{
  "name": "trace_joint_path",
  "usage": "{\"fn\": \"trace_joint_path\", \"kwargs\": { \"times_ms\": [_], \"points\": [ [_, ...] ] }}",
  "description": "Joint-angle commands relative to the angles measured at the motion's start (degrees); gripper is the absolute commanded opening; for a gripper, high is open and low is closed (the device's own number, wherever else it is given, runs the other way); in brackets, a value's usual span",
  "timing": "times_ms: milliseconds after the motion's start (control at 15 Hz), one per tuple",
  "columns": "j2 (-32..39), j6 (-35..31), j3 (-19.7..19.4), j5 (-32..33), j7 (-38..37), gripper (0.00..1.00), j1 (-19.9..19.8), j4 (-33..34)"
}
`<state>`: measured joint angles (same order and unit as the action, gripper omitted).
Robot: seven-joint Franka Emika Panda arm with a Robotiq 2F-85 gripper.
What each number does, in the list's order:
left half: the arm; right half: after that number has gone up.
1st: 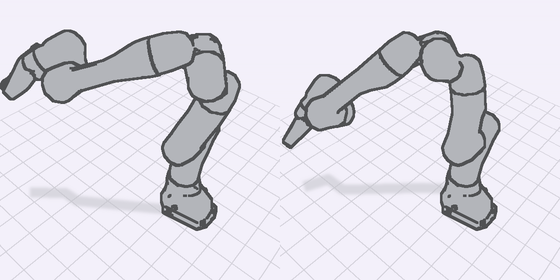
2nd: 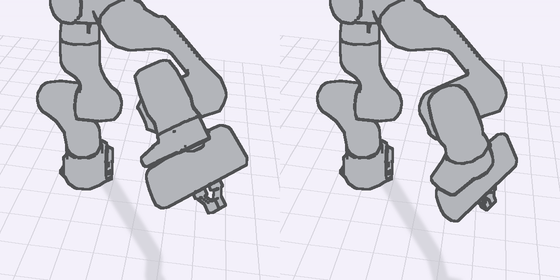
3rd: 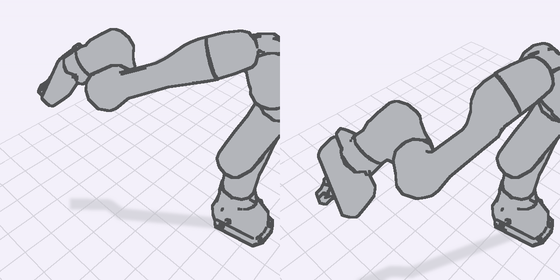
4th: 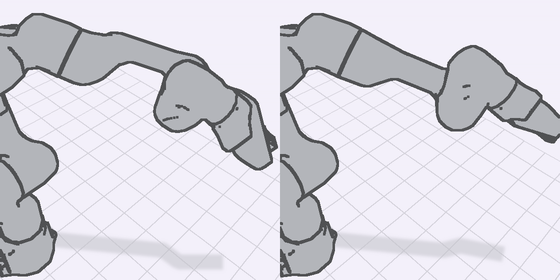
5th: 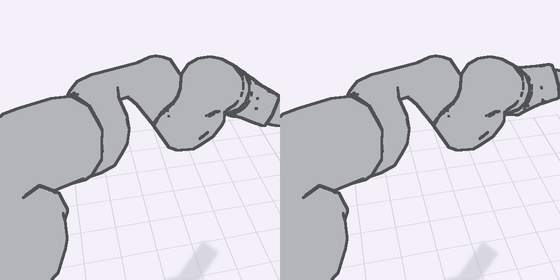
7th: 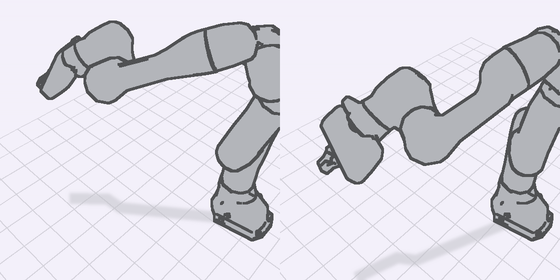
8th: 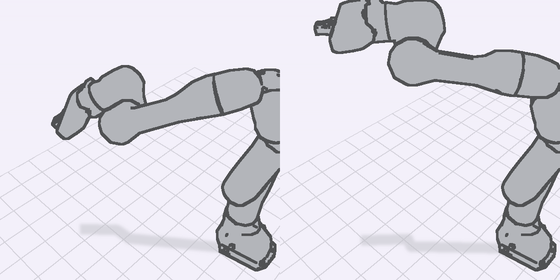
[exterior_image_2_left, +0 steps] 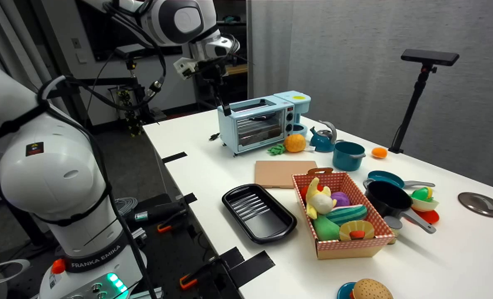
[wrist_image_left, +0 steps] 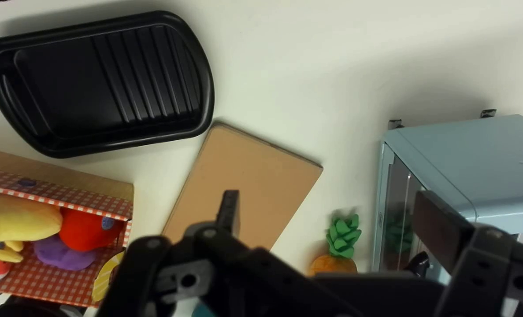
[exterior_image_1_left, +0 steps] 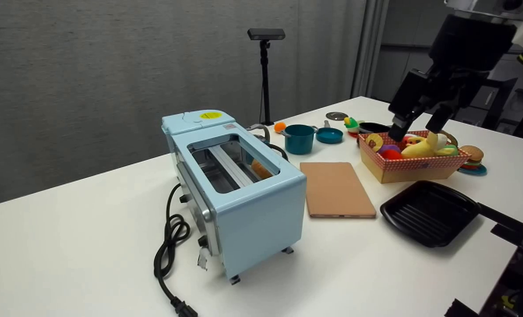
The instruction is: Put the toy banana on the wooden board
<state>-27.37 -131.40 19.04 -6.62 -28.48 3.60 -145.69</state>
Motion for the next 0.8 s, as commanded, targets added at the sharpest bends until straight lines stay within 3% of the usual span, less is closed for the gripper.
{"fn": "trace_joint_path", "kwargs": {
  "times_ms": [0, 733],
  "points": [
    [0.1, 0.1, -1.0, 0.7, -0.5, 1.00, 1.0, 0.1],
    [0.9, 0.1, -1.7, 0.6, -0.5, 1.00, 0.8, 0.0]
  ]
}}
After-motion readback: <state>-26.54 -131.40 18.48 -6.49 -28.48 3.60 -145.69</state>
